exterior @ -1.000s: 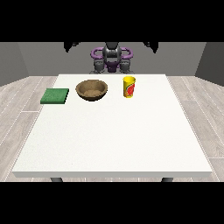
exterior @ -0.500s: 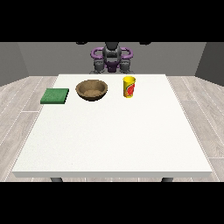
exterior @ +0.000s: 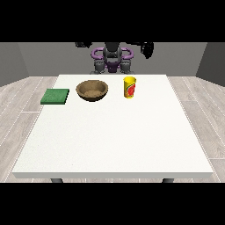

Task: Pick the cup and pour the ball into the bowl, then pick the bowl and place it on the pad

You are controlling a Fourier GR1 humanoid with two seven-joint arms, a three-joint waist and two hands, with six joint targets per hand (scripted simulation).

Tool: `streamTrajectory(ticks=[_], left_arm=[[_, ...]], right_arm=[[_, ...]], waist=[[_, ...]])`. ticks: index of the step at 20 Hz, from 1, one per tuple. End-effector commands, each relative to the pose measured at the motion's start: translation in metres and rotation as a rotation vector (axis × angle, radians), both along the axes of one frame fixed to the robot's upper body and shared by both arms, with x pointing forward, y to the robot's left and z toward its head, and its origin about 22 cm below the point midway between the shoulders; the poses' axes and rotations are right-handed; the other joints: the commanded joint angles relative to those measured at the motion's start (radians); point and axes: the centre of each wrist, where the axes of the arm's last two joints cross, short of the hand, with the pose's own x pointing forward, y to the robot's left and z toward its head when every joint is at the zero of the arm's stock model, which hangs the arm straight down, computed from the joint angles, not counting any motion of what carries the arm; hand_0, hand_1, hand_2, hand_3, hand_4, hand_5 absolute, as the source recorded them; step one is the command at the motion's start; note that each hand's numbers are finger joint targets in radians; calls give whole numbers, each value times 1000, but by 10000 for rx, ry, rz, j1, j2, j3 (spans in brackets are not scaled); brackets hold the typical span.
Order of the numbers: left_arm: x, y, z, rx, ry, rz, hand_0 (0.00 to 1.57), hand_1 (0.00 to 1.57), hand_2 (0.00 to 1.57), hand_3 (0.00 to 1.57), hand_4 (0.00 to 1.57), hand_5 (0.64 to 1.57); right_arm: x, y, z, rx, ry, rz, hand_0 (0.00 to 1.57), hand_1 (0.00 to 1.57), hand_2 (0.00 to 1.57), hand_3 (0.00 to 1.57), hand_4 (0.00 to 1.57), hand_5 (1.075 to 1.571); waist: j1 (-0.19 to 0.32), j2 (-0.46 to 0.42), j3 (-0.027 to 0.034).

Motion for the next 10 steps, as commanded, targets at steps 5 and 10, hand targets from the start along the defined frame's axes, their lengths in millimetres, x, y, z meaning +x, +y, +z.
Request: streamTrajectory(ticks=[5,10], left_arm=[[-17,-33,-45,189,-578,-227,0,0,0,0,0,1546],[-11,-7,-75,657,-740,57,0,0,0,0,0,1536]], right_arm=[[42,-42,9,-627,-413,-1186,0,0,370,680,691,1569],[43,-74,-13,-907,-395,-1356,0,0,429,639,670,1569]], waist=[[413,1007,2],[182,1377,4]])
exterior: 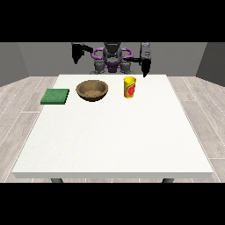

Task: Pick the cup and pour the ball into the bowl, then pick the bowl and place it on the pad

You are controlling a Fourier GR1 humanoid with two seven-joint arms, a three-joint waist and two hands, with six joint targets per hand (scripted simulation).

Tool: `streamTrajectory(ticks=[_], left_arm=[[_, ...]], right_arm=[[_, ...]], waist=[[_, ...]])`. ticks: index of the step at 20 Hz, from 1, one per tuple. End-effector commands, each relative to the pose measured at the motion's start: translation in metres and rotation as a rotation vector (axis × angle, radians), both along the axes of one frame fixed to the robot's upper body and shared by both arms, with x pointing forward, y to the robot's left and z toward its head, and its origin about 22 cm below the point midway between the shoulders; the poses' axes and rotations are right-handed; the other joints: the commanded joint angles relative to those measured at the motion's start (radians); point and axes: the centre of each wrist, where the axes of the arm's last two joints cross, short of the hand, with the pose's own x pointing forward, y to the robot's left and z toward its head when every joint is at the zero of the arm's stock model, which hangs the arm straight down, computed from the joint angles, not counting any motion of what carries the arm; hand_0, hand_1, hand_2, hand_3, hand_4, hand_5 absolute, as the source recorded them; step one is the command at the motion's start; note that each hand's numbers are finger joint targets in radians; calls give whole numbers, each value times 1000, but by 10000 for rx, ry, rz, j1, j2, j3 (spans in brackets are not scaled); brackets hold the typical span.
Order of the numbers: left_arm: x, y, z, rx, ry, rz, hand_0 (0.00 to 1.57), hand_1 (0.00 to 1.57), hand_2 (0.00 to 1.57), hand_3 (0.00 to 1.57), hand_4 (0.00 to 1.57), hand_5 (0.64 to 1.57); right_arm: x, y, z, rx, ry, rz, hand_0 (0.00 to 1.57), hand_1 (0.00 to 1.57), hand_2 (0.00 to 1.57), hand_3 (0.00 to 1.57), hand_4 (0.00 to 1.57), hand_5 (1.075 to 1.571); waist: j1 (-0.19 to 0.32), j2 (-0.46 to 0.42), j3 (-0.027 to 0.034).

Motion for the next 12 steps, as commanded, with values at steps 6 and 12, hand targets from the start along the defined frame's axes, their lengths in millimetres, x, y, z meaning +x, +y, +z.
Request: streamTrajectory(ticks=[6,12], left_arm=[[3,-7,-52,307,234,126,0,0,0,0,0,1535],[20,7,-65,532,411,318,0,0,0,0,0,1535]], right_arm=[[31,-43,5,-222,19,-464,0,0,431,613,652,1565],[36,-48,3,-223,143,-564,0,0,413,615,646,1564]], waist=[[95,119,1],[-140,54,1]])
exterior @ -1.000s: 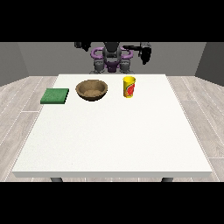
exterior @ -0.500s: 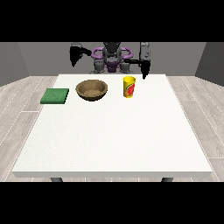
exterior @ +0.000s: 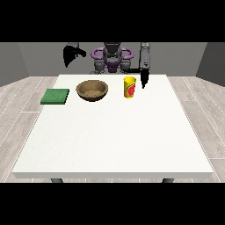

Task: Pick the cup and pour the ball into the bowl, then pick the bowl and place it on the pad

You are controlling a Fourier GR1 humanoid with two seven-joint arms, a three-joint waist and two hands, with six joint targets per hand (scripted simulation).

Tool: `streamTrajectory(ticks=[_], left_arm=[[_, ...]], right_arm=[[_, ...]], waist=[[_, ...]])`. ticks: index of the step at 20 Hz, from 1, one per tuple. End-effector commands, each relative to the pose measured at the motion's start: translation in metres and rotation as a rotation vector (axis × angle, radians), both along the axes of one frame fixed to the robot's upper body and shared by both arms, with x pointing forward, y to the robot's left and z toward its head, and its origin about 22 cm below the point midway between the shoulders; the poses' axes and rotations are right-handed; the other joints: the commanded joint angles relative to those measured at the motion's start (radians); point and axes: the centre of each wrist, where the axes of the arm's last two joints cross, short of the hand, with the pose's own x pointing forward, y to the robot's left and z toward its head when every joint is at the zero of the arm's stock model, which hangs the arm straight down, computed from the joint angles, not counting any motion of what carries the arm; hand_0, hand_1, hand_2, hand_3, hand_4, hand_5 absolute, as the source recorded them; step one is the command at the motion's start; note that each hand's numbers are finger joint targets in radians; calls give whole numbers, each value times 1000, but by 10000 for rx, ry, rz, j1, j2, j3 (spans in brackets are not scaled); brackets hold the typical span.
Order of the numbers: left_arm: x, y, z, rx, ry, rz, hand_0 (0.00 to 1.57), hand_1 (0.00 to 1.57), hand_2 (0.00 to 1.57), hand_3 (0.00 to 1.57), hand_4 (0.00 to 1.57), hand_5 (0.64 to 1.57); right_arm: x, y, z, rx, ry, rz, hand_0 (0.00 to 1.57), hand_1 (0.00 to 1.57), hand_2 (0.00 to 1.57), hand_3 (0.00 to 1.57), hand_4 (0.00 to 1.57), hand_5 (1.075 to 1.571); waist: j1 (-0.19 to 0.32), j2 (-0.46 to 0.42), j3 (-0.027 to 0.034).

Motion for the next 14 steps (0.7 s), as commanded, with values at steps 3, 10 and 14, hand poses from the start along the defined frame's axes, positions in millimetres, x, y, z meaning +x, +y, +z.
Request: streamTrajectory(ticks=[3,10,14], left_arm=[[10,-13,-12,110,27,200,0,0,0,0,0,1530],[21,-12,-22,13,525,782,0,0,0,0,0,1530],[28,0,-27,2,183,847,0,0,0,0,0,1532]], right_arm=[[14,-32,4,-82,-61,-199,0,0,384,589,638,1566],[2,-32,-18,-228,330,253,0,0,386,543,633,1568],[6,-17,-7,-171,104,328,0,0,342,520,621,1568]], waist=[[18,24,3],[-655,-186,2],[-638,25,0]])
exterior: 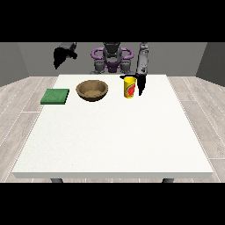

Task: Pick the cup and pour the ball into the bowl, then pick the bowl and place it on the pad

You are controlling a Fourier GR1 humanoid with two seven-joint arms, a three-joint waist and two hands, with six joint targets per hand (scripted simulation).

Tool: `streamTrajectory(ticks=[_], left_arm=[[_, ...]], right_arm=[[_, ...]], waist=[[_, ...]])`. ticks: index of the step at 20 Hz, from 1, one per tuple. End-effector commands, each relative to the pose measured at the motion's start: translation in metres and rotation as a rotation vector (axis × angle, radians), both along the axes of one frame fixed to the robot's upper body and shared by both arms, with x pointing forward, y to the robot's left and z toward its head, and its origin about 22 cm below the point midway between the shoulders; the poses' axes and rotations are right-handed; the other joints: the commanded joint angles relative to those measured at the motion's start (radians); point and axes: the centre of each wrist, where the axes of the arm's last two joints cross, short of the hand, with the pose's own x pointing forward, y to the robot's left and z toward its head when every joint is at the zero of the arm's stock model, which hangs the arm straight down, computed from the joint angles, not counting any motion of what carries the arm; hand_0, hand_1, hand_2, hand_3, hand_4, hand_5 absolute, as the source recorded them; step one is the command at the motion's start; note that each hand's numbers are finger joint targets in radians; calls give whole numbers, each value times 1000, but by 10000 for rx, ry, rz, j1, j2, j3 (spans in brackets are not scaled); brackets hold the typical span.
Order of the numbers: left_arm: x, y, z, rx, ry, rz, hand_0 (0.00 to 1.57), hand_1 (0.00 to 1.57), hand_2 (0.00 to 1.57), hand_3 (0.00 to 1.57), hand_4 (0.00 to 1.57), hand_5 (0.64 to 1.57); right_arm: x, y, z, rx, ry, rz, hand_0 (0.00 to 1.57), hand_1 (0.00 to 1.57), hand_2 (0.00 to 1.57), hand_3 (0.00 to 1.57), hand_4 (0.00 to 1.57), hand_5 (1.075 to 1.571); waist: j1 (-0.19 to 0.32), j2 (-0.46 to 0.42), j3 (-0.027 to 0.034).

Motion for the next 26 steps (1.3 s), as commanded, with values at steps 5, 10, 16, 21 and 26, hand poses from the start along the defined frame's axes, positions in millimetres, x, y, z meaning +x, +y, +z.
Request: streamTrajectory(ticks=[5,10,16,21,26], left_arm=[[14,-15,-2,183,-302,233,0,0,0,0,0,1569],[-25,-13,-41,1984,-587,735,1301,1301,1571,1571,1259,1243],[-17,4,-40,1916,-1240,855,1332,1332,1571,1571,1285,1207],[16,-34,2,2361,-834,264,1347,1347,1571,1571,1324,1169],[42,-48,37,3209,-646,777,1346,1346,1571,1571,1307,1154]], right_arm=[[8,-8,26,-171,-352,-40,0,0,360,487,626,1568],[4,-40,17,-34,114,-190,0,0,391,673,580,1570],[-5,-43,7,170,-827,-222,0,0,368,656,585,1570],[0,-80,-17,-183,396,-884,0,0,401,677,587,1569],[1,-81,-8,-63,910,-535,0,0,411,658,553,1570]], waist=[[-172,346,-3],[-374,-43,-1],[-456,674,-2],[275,-417,6],[-258,-1021,4]])
